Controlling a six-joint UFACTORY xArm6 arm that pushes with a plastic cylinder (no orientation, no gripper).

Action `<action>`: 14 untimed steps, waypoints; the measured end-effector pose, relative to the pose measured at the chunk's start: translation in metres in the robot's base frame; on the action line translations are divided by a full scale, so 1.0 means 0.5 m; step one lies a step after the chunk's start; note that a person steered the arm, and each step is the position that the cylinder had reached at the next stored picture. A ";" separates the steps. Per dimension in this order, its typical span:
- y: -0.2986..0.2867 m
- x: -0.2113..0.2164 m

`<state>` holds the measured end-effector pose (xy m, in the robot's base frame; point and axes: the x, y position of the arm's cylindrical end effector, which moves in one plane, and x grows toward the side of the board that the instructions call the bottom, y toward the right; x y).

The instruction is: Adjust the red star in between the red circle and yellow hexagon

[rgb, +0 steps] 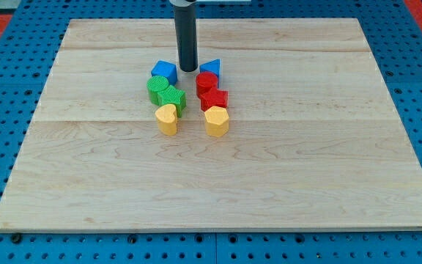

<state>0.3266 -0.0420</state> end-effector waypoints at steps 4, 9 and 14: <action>-0.072 0.039; 0.018 0.112; 0.061 0.185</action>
<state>0.4192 -0.0113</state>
